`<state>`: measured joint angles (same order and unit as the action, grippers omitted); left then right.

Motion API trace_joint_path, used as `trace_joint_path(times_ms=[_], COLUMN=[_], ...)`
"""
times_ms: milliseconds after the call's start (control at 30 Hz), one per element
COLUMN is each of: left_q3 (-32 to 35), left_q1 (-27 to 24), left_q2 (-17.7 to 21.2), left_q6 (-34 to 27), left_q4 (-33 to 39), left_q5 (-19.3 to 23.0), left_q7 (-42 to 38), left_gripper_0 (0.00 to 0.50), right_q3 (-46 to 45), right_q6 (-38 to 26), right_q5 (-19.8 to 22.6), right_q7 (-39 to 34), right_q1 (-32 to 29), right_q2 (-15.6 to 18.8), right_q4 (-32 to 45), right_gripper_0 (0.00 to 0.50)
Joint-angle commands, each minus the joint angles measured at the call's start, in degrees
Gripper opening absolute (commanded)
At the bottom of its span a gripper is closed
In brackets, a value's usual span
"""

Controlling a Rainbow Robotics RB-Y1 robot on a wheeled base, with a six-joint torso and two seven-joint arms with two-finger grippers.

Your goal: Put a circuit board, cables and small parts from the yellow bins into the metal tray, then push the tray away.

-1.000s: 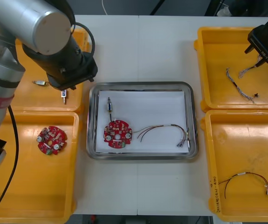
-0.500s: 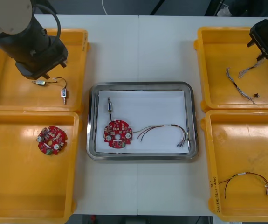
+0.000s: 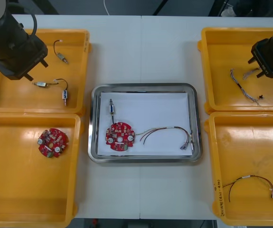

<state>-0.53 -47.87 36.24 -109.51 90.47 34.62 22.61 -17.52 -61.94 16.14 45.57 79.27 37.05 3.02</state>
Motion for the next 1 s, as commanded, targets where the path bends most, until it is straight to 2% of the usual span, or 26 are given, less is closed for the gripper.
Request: trace_joint_path(times_ms=[33, 400, 767, 1000], left_q3=[1.67, 1.67, 1.50, -1.75], left_q1=[-3.81, -5.12, -6.00, -6.18], left_q2=[2.96, 3.05, 3.05, 2.96], left_q6=[1.40, 9.14, 15.90, 21.88], left_q4=[-3.99, -12.34, -21.22, -26.49], left_q5=[-1.05, -2.19, -2.63, -2.28], left_q7=[-3.01, -3.01, -2.13, -2.04], left_gripper_0=[0.500, 0.500, 0.500, 0.500], right_q3=[0.03, -0.14, -0.23, -0.23], right_q6=[1.03, 3.93, 6.83, 7.45], right_q5=[0.56, 0.74, 3.64, 4.08], right_q7=[-4.08, -5.23, -6.11, -6.72], right_q1=[-1.05, -2.63, -4.56, -5.00], right_q2=[0.48, -0.49, -1.81, -2.69], right_q4=[0.93, 0.93, 1.20, 1.20], right_gripper_0=[0.500, 0.500, 0.500, 0.500])
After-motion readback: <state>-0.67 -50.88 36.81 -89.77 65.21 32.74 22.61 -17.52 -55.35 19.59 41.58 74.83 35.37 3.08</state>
